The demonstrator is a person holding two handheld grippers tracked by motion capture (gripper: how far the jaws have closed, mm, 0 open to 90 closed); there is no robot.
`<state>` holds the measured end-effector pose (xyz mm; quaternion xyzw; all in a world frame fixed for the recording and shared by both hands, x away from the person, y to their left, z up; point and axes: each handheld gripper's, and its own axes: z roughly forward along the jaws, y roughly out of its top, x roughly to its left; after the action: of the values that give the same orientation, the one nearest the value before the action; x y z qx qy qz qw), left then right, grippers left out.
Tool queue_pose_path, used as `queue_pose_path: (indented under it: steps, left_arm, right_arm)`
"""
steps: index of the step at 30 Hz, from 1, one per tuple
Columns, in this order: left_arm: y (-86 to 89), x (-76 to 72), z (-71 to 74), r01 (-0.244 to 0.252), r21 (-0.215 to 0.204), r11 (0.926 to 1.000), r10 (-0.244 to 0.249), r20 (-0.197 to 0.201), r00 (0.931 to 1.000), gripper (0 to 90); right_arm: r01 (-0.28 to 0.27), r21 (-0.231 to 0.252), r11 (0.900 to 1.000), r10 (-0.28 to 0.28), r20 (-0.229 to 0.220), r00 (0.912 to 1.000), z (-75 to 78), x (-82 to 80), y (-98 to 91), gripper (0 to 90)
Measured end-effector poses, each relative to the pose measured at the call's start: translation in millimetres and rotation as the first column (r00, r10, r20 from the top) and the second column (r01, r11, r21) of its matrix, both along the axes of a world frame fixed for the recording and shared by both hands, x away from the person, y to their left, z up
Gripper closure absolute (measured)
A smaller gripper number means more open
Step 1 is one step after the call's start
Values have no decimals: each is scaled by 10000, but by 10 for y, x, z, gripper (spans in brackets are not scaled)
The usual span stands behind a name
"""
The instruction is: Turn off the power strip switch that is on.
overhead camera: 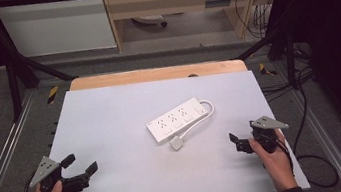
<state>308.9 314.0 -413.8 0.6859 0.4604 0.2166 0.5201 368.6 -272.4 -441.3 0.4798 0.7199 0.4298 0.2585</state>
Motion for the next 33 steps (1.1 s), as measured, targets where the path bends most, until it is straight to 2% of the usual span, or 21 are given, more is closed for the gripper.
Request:
queue_pose_path:
  steps: [10,19,28,33]
  left_arm:
    - [-9,-9,1,92,44,9999,-92,-9,10000,59]
    - [-26,-9,-8,175,192,9997,-174,-73,9998,58]
    - [-27,-4,-18,99,114,9999,-97,-162,9998,58]
    - [-32,-9,-19,101,144,9998,-98,-166,9998,58]
  right_arm:
    - [-10,199,9998,8,101,9999,32,-8,1,49]
    - [-102,337,9994,88,409,9991,96,-17,6,41]
    - [-227,452,9987,203,520,9984,146,-33,-17,37]
    - [-178,691,9974,131,678,9976,181,-44,-17,42]
